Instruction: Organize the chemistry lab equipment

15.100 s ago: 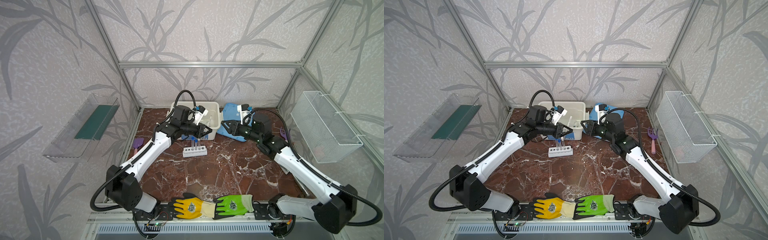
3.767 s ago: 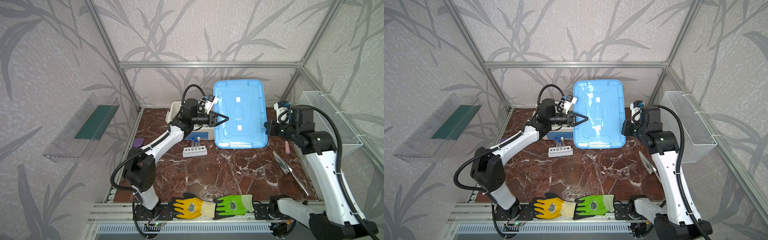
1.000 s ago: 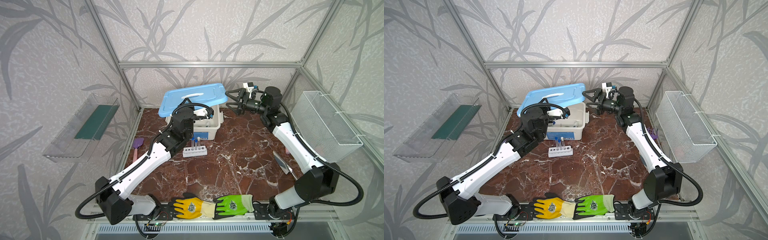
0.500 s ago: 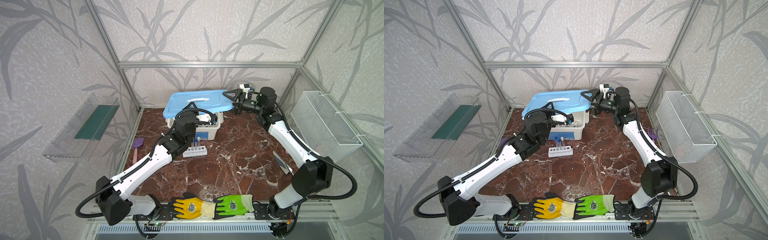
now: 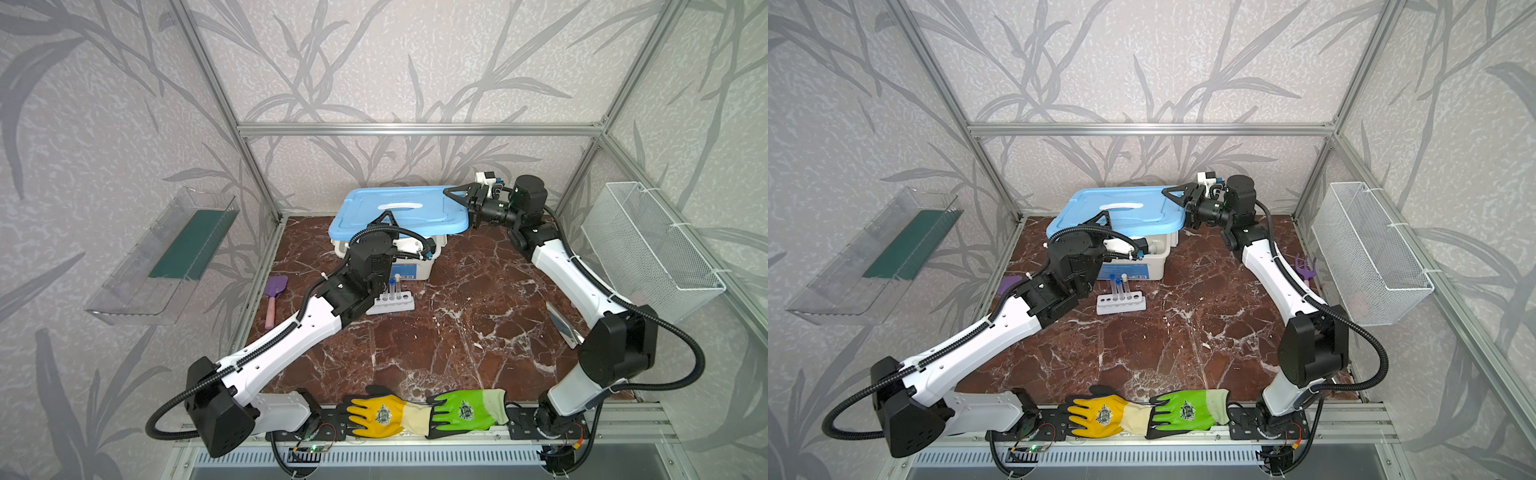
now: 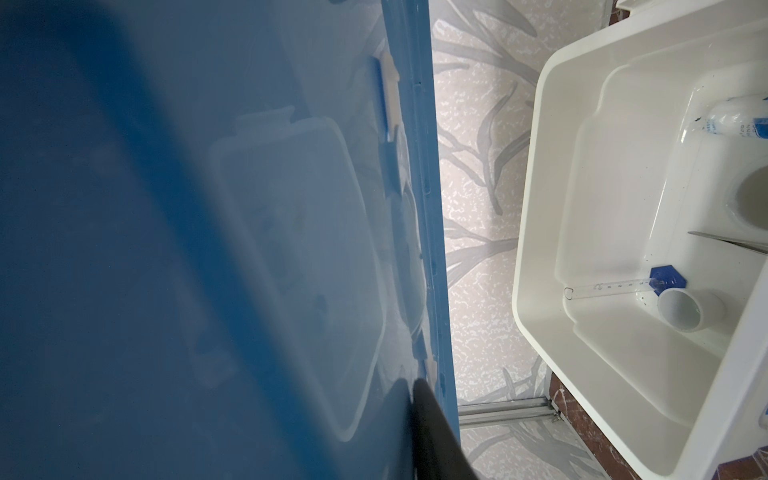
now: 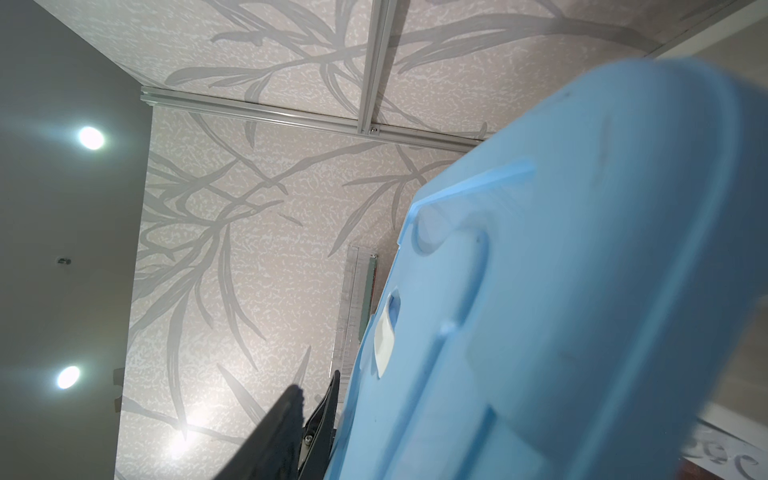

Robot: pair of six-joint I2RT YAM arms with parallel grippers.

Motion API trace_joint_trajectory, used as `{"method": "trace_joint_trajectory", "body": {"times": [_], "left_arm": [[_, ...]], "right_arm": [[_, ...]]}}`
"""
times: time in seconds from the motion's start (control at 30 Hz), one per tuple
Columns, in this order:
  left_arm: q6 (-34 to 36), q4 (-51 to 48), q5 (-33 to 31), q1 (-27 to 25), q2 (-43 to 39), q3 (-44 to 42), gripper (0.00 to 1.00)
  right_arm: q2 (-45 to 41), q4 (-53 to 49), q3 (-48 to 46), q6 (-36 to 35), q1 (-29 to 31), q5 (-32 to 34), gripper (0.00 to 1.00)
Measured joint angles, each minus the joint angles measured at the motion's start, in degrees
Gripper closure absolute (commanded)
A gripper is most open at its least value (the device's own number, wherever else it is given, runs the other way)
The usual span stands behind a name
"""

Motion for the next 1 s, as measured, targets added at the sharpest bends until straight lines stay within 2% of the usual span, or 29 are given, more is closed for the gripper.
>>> {"method": "trace_joint_trajectory", "body": {"times": [0.2,0.27,0.33,0.47,0.57,0.8,1.0], "left_arm": [[0.9,4.7,0.0,0.1,-0.1,-2.6,0.81],[1.4,5.1,0.0,0.1,-0.1,-2.6,0.75],[2.0,5.1,0.1,0.1,-0.1,-2.8,0.68],[3.2,4.7,0.9,0.0,0.0,-4.2,0.48],[3.5,5.6,1.8,-0.1,0.7,-5.3,0.42],[3.2,6.2,2.9,-0.4,0.9,-5.8,0.37],[-0.6,7.6,3.0,-2.1,0.9,-5.9,0.36]], "right_arm": [[0.0,1.9,-0.9,1.8,-0.1,0.3,0.65],[0.0,2.3,-1.3,2.9,-0.1,0.4,0.71],[0.0,2.8,-1.3,3.6,-0.1,0.5,0.73],[0.0,4.2,-1.4,5.2,0.0,0.7,0.81],[0.0,6.0,-1.9,5.9,0.1,0.9,0.83],[0.0,8.6,-4.1,9.2,0.3,2.3,0.85],[0.3,11.0,-4.2,10.0,0.3,4.3,0.87]]}}
